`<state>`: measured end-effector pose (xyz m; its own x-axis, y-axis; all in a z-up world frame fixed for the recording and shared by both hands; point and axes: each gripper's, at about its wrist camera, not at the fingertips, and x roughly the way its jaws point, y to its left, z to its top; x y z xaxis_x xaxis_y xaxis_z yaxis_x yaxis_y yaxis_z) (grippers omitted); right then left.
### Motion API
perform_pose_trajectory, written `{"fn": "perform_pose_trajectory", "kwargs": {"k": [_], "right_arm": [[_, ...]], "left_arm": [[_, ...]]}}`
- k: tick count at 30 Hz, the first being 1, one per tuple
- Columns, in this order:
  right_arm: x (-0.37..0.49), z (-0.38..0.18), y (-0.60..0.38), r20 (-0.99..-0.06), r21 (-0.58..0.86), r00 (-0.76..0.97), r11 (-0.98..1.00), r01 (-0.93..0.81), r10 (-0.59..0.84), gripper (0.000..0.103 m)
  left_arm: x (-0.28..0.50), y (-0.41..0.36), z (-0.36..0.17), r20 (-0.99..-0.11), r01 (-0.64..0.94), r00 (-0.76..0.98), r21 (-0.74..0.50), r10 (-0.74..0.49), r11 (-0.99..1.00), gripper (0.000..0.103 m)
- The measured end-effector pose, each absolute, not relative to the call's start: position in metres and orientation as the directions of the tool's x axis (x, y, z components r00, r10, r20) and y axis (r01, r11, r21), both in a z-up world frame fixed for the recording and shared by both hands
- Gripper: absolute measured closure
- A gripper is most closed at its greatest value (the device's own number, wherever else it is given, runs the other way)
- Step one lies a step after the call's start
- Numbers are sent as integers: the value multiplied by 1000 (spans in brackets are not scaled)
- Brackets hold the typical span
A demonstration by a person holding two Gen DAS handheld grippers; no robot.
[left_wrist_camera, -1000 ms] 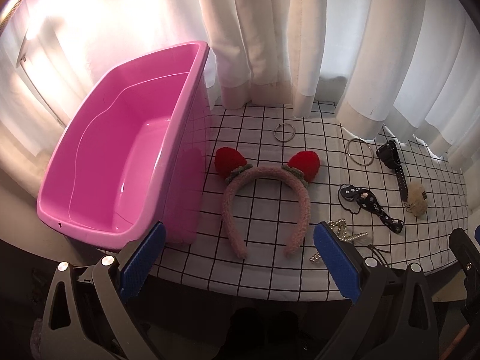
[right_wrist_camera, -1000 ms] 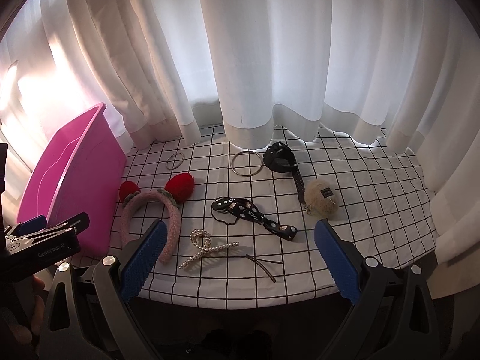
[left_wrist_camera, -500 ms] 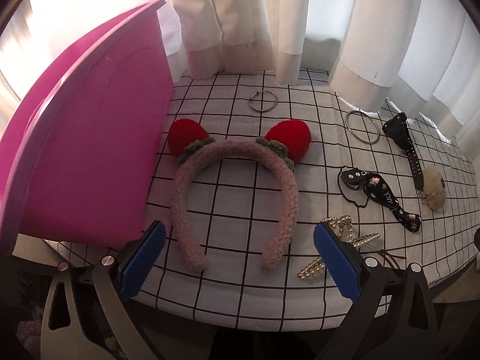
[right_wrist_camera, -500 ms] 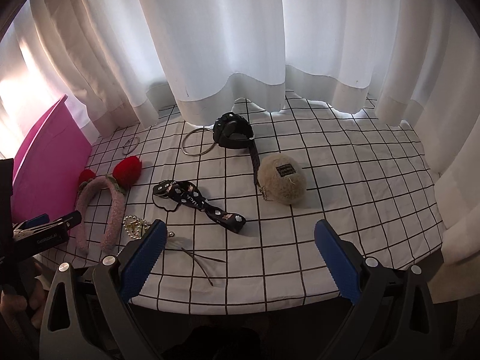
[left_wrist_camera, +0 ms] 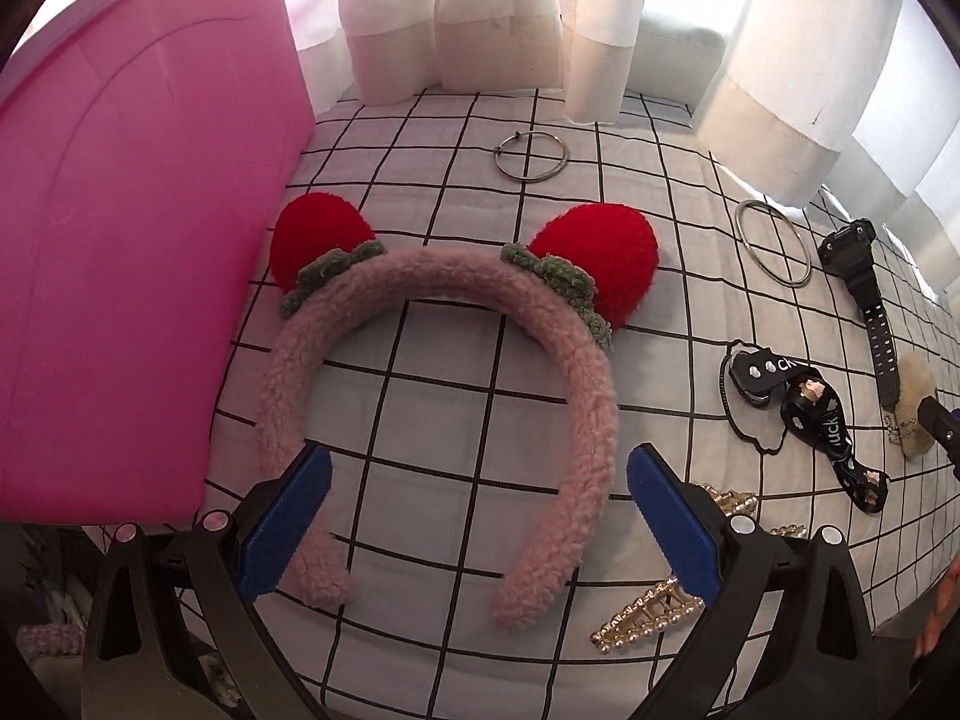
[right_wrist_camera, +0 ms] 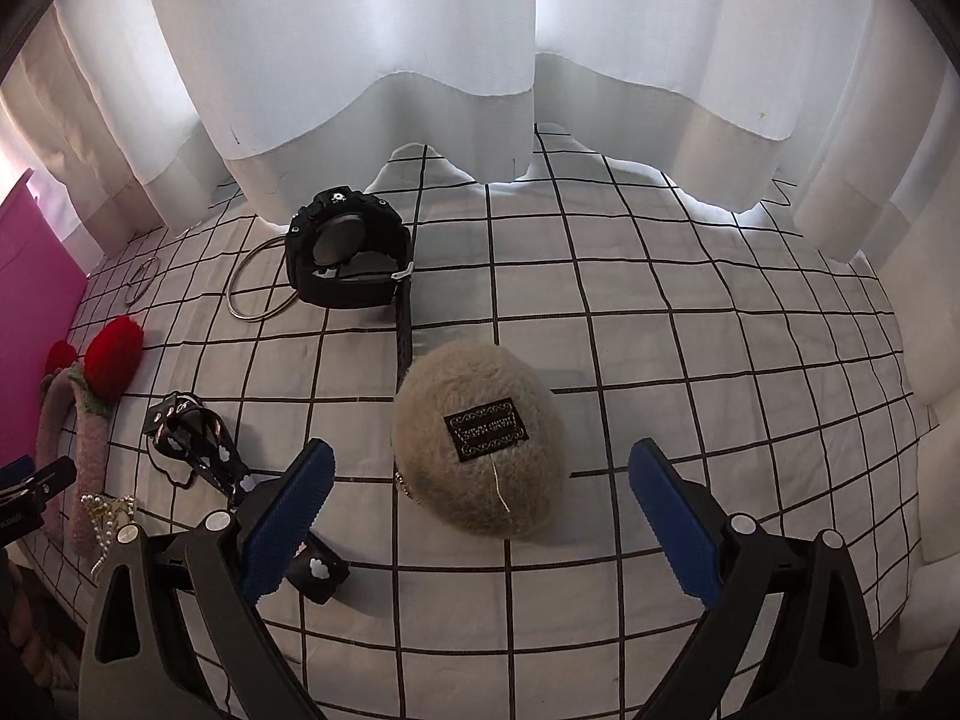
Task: Organize jewelry
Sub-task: 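Grasp the pink strawberry headband with the left gripper while the right grasps the beige pom-pom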
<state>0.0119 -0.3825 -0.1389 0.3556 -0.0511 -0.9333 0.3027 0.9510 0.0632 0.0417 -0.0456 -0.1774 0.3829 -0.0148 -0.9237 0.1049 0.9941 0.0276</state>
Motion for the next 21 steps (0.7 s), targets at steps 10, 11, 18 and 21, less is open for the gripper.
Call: {"fn": "perform_pose_trajectory", "kwargs": {"k": [10,11,18,21], "right_arm": [[17,-163,-391,-942,31,329,959,283,-67,9],[16,-163,-391,-940,34,335,959,283,-66,9],[12,-165,-391,-932,52,359,961,272,-51,10],[11,-165,-392,-933,72,358,960,271,-31,10]], "left_arm": [[58,-53,-202,-940,93,341,29,-5,995,6],[60,-55,-204,-940,93,341,36,2,995,6],[71,-61,-208,-933,90,359,56,20,994,6],[70,-62,-207,-931,103,366,50,9,993,14]]}}
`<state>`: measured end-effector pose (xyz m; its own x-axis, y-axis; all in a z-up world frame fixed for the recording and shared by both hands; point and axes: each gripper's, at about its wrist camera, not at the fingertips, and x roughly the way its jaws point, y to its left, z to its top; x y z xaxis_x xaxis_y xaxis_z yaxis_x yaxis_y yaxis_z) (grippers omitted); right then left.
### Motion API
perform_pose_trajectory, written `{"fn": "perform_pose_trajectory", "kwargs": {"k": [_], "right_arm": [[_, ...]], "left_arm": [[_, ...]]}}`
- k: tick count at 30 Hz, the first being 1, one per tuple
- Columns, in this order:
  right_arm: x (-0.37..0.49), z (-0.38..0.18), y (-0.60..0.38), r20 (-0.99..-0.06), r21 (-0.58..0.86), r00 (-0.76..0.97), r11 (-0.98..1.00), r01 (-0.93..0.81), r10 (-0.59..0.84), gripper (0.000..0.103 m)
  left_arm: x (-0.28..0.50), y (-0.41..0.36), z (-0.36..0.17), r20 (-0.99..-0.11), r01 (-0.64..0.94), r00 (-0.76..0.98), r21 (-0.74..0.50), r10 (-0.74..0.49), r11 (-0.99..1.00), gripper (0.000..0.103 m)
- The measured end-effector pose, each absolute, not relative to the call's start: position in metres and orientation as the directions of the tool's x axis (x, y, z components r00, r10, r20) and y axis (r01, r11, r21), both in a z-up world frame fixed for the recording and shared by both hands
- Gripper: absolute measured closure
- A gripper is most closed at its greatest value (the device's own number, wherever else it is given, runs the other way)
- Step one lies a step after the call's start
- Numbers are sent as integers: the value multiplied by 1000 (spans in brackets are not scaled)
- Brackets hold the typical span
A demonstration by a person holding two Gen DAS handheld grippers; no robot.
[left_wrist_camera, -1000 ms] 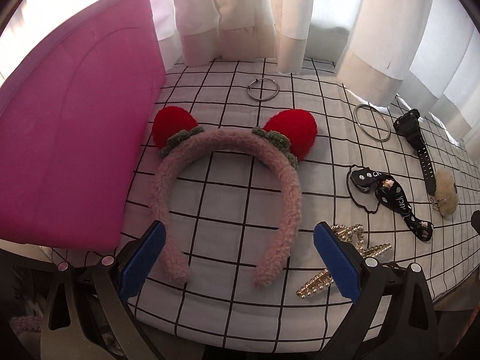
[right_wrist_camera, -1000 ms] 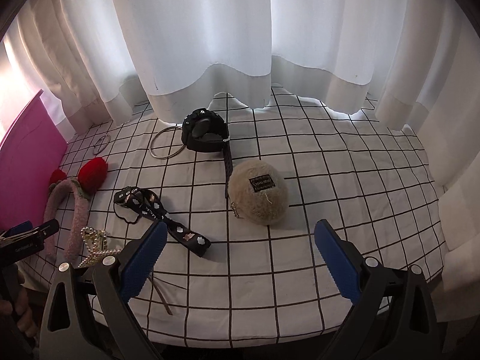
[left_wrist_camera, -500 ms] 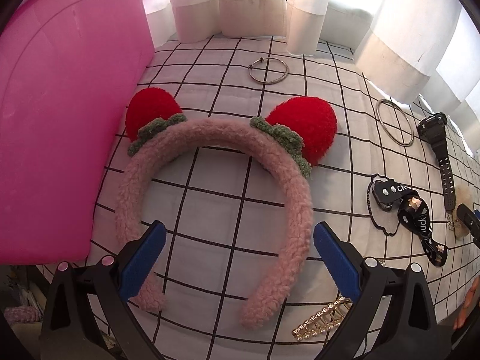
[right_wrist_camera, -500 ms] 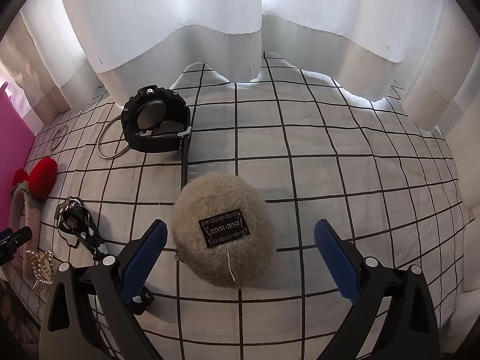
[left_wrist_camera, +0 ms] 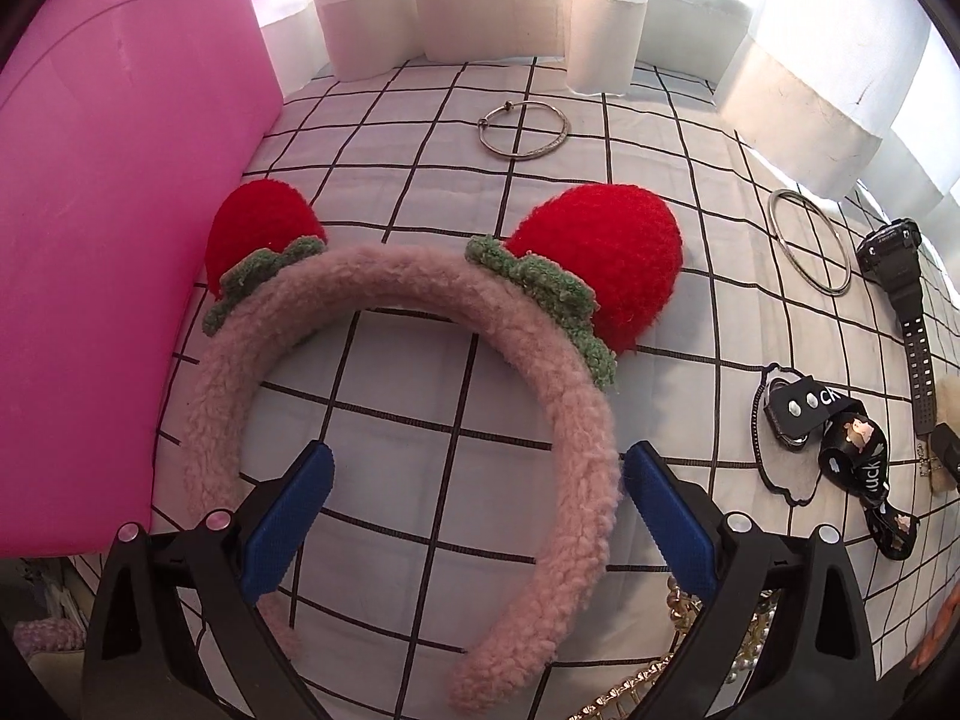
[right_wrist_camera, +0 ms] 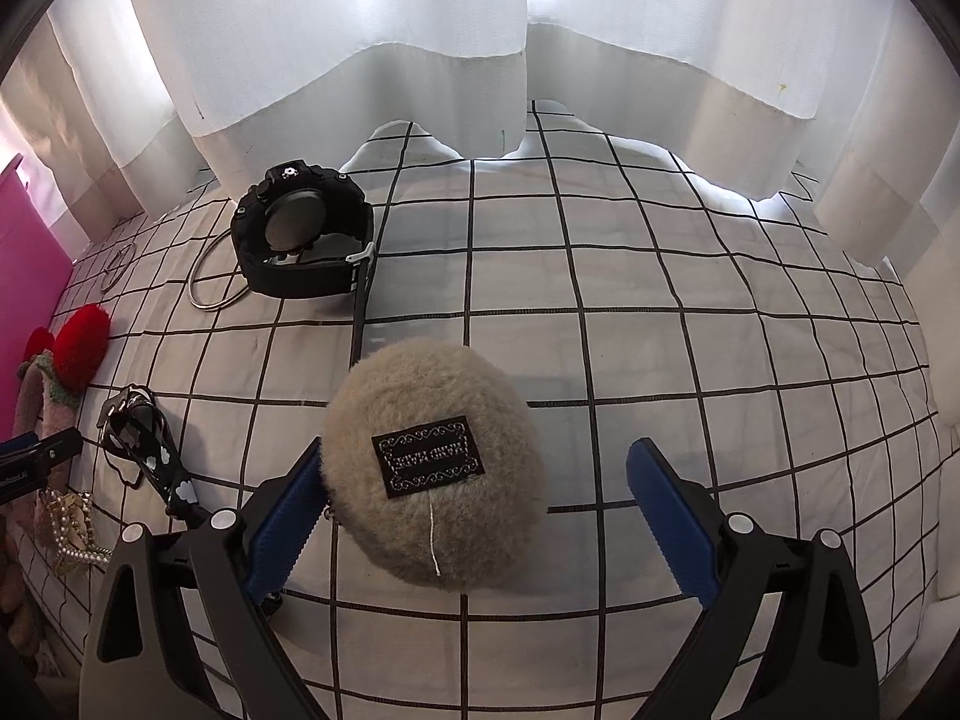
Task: Organize jewelry
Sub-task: 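Grasp the pink strawberry headband with the left gripper while the right grasps the beige pom-pom, then lift the headband with the left gripper while the right carries the pom-pom over the pink tub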
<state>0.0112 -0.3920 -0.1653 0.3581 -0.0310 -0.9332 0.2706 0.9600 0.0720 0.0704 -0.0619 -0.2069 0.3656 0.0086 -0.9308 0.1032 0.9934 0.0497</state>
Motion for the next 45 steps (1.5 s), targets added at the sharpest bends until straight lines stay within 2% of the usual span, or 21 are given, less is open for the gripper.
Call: {"fn": "perform_pose_trajectory", "kwargs": {"k": [1,3,4,5,6,9,10,18,28,41,45], "right_arm": [[11,-165,-392,-933,77,359,959,271,-26,10],[10,-163,-392,-932,98,363,959,265,-5,19],[10,-162,-391,-931,109,364,958,264,5,28],[10,-162,-391,-931,113,364,957,266,9,38],[9,-162,-390,-933,115,360,957,267,11,43],[7,-160,-388,-931,127,364,955,269,22,47],[6,-159,-387,-929,127,369,955,267,20,49],[-9,-132,-378,-884,122,468,961,248,-8,53],[-15,-107,-364,-865,164,501,958,236,25,53],[6,-17,-326,-788,195,612,971,138,71,53],[21,14,-301,-754,190,649,979,71,99,53]], "left_arm": [[70,-63,-206,-929,118,369,37,-9,992,18],[68,-67,-202,-929,149,367,19,-37,989,33],[67,-69,-201,-929,158,367,18,-42,987,36],[67,-70,-200,-929,164,366,11,-51,986,43],[67,-71,-199,-928,167,367,0,-62,986,55],[64,-78,-195,-928,195,364,-11,-83,981,88],[62,-79,-194,-928,204,361,-17,-91,979,92],[42,-83,-173,-892,238,443,14,-95,971,95],[33,-76,-124,-829,272,527,-47,-190,961,95],[11,-76,-8,-676,344,673,-71,-299,936,95],[12,-67,32,-629,326,721,-62,-291,943,95]]}}
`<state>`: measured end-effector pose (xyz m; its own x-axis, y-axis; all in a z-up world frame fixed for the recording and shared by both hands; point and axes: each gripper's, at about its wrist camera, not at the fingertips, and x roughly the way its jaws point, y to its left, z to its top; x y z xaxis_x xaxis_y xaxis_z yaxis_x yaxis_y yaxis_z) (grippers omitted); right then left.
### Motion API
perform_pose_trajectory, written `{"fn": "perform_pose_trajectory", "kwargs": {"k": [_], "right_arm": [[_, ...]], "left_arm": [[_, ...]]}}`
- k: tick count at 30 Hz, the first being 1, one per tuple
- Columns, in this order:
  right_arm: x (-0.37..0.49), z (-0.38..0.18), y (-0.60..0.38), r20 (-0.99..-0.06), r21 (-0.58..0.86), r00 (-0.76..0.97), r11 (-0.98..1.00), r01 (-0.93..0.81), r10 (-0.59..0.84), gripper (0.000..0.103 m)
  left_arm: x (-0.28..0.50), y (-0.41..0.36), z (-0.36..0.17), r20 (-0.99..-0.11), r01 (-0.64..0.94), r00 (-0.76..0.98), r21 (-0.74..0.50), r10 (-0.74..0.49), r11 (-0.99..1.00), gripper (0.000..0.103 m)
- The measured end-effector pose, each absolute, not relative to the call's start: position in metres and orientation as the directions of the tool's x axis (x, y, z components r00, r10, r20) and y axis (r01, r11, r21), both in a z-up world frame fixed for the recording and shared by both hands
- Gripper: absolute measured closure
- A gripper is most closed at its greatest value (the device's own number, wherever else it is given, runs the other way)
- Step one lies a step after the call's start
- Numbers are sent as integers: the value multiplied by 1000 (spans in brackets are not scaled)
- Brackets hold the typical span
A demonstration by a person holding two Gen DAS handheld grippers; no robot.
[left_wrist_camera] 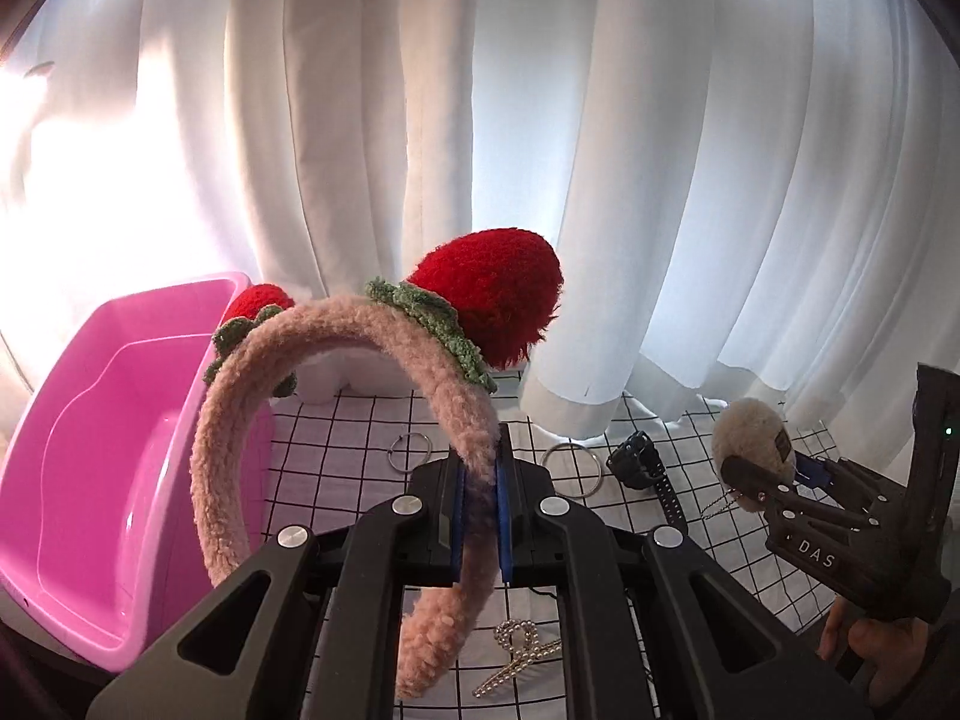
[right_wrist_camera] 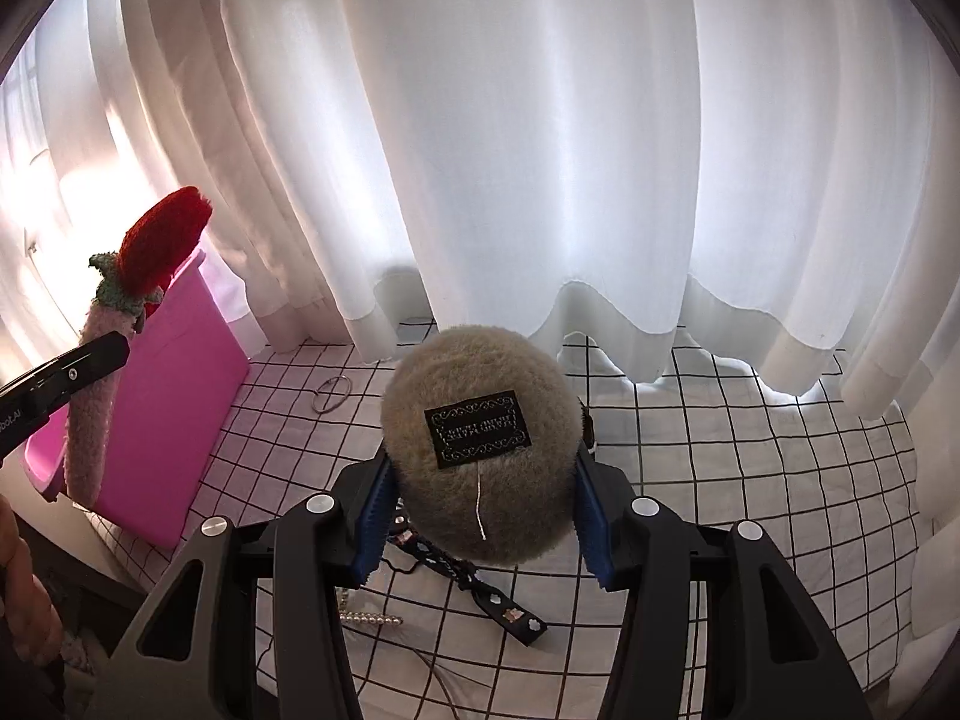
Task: Organize jewelry
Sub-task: 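Lift the headband with the left gripper while the right carries the pom-pom over the pink tub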
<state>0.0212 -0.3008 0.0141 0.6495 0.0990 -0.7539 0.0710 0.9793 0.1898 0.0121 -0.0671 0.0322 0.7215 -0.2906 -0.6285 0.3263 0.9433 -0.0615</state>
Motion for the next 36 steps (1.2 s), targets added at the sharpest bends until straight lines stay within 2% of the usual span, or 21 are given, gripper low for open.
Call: {"fn": "perform_pose_trajectory", "kwargs": {"k": [7,15,23,36], "right_arm": [[61,60,-242,-687,193,702,978,-75,189,53],[118,90,-147,-632,203,697,940,-274,340,53],[161,67,-38,-668,220,585,873,-435,460,53],[205,14,67,-783,177,432,827,-533,447,53]], "left_arm": [[21,-35,87,-557,252,798,-38,-229,967,94],[35,50,111,-531,74,846,11,-57,997,94],[42,131,72,-622,-80,780,11,70,997,94],[65,185,14,-730,-162,680,-59,68,985,94]]}}
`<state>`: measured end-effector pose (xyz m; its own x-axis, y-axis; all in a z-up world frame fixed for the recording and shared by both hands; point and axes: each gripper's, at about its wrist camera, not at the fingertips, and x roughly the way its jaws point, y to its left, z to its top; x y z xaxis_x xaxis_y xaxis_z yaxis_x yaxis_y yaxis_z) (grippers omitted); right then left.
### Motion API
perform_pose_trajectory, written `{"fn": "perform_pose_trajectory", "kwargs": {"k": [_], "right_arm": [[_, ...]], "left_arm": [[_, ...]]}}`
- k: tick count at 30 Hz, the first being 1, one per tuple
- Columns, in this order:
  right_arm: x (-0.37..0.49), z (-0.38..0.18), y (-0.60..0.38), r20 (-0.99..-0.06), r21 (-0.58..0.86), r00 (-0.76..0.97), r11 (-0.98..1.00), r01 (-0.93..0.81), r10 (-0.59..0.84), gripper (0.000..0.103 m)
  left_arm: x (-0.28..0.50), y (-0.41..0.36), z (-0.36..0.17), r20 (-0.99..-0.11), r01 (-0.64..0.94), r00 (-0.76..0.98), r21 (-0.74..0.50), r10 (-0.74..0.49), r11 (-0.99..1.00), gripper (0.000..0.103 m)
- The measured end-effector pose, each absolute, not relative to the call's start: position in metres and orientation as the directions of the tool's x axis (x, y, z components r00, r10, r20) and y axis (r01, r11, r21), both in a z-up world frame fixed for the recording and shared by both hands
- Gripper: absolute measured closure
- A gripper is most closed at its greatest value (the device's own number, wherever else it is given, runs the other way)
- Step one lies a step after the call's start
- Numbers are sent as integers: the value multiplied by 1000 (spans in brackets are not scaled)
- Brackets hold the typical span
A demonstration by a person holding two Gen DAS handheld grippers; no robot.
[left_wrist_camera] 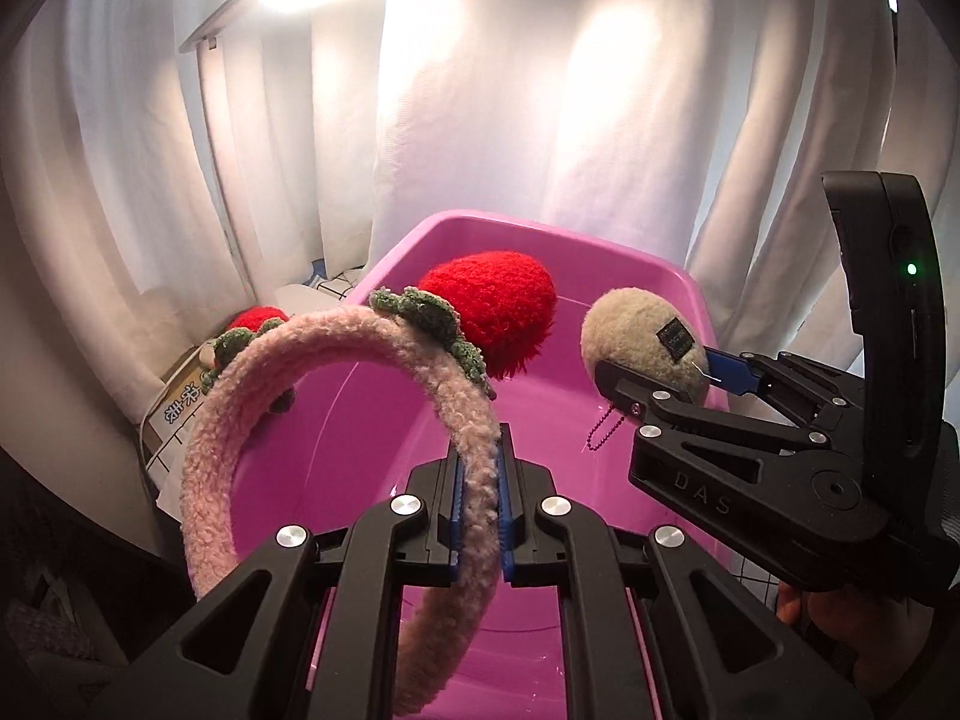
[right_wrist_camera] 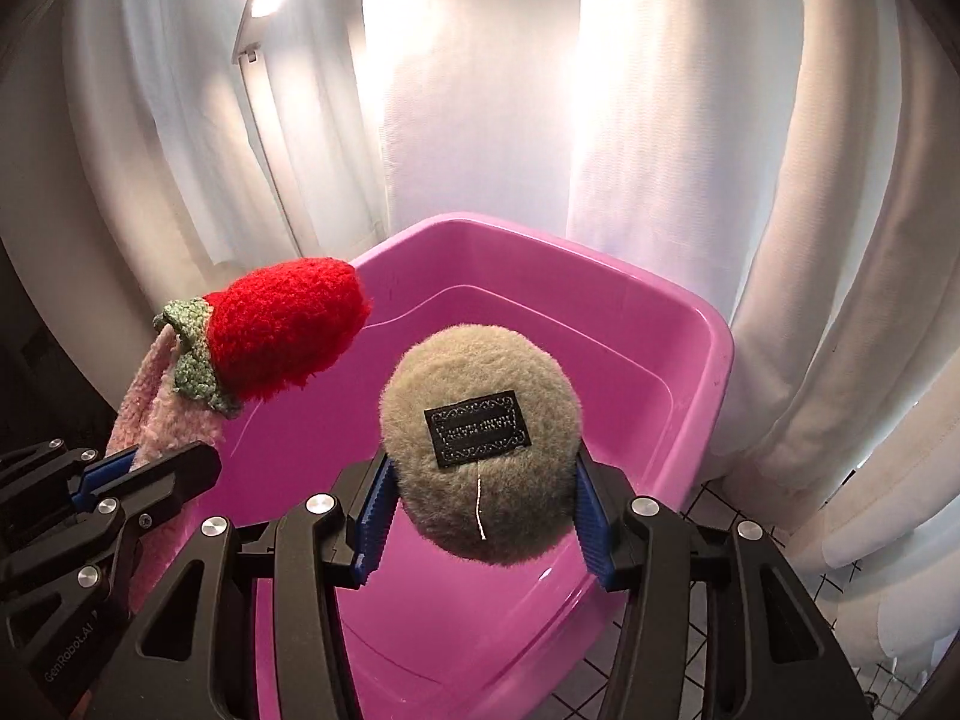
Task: Organize jewelry
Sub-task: 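Lift the headband with the left gripper while the right carries the pom-pom over the pink tub, then open the left gripper over the tub while the right releases the pom-pom into it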
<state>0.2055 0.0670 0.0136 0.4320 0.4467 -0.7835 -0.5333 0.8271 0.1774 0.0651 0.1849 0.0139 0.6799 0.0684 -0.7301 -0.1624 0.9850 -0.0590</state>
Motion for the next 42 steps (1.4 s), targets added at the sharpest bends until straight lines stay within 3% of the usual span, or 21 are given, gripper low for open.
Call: {"fn": "perform_pose_trajectory", "kwargs": {"k": [4,7,8,9,10,12,13,20,28,35,42], "right_arm": [[215,4,80,-812,159,407,830,-535,418,53],[218,-1,79,-828,142,399,835,-531,395,48],[218,-2,79,-832,132,400,837,-531,385,47],[219,-4,79,-836,126,399,839,-529,377,46],[222,-4,78,-840,122,399,845,-521,367,44],[225,-6,74,-845,130,394,854,-504,362,43],[226,-7,71,-845,137,393,858,-496,362,43],[228,-1,67,-843,120,412,867,-483,346,33],[223,4,67,-838,114,426,872,-476,342,33],[212,9,60,-838,110,432,878,-465,334,33],[200,11,55,-838,120,431,884,-452,335,33]], "left_arm": [[73,188,1,-756,-167,652,-69,57,984,92],[77,193,-4,-765,-170,640,-56,68,984,86],[76,193,-3,-764,-177,640,-48,78,983,76],[75,193,-2,-761,-183,643,-46,85,982,59],[73,195,0,-755,-202,647,-39,104,979,52],[70,201,5,-741,-220,663,-51,111,974,27],[69,204,7,-734,-225,670,-57,112,973,24],[66,205,12,-730,-234,672,-53,122,971,20],[55,209,15,-728,-254,673,-63,130,965,20],[40,213,19,-722,-277,677,-76,139,958,8],[24,216,24,-720,-297,680,-92,143,951,6]]}}
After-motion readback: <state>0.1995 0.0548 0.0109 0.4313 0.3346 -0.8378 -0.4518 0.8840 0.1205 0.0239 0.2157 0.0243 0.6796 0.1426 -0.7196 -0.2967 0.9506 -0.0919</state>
